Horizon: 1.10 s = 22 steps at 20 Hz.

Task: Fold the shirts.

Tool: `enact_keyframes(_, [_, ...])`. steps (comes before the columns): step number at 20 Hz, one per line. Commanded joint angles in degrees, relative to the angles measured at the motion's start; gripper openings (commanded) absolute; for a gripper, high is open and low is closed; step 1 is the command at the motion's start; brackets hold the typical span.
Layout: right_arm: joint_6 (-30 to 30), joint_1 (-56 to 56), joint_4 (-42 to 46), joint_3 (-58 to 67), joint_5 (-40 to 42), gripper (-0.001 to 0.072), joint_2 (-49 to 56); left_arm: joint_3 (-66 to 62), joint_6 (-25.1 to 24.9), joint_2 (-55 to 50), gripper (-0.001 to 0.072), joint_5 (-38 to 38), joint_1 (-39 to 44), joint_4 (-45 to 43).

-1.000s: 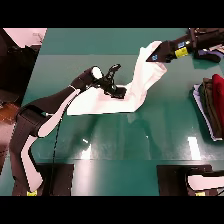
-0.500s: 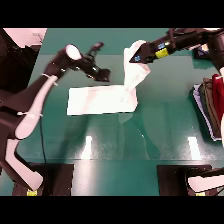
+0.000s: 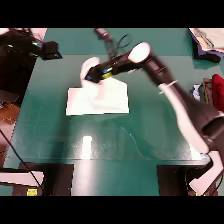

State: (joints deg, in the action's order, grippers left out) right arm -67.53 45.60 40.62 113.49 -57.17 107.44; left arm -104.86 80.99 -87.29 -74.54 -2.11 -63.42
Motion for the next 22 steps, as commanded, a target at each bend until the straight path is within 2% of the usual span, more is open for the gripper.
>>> enact_keyframes(1, [3.8,6.7,-5.1,4.2,10.3,0.0426,8.3,-0.1,0.0,3.6,0.0023,-2.3,-3.3,-0.5])
enact_keyframes(2, [3.8,6.9,-4.9,5.5,8.7,0.0505,9.2,-0.2,0.0,3.9,0.0023,-2.9,-3.3,-0.7])
enact_keyframes(5, [3.7,2.7,-4.4,0.2,4.0,0.0508,4.7,-0.2,0.0,4.2,0.0023,-5.0,-3.3,-0.6])
enact_keyframes(11, [3.4,-17.9,-4.4,-19.9,-20.9,0.0503,-5.5,-0.2,0.0,4.2,0.0023,-7.3,-3.3,-0.4])
enact_keyframes(13, [1.7,-24.7,-4.6,-28.1,-24.2,0.0503,-8.1,-0.1,0.0,4.1,0.0023,-7.3,-3.3,-0.4])
enact_keyframes(16, [-1.7,-32.3,-5.1,-38.6,-17.7,0.0503,-11.4,-0.1,0.0,3.9,0.0023,-7.3,-3.3,-0.4])
enact_keyframes(19, [-2.7,-34.4,-7.9,-44.3,-8.7,0.0526,-12.3,-0.1,0.0,3.8,0.0023,-6.9,-3.3,-0.4])
enact_keyframes(20, [-2.6,-33.8,-9.7,-45.5,-6.4,0.0631,-12.3,-0.1,-0.3,3.8,0.0023,-6.9,-3.2,-0.4])
enact_keyframes(21, [-2.5,-32.8,-11.0,-46.3,-3.6,0.0682,-12.3,-0.1,-0.5,3.8,0.0023,-6.9,-3.2,-0.4])
enact_keyframes(22, [-2.5,-31.5,-11.1,-46.7,-1.2,0.0683,-12.2,-0.1,-0.5,3.8,0.0023,-6.8,-3.2,-0.4])
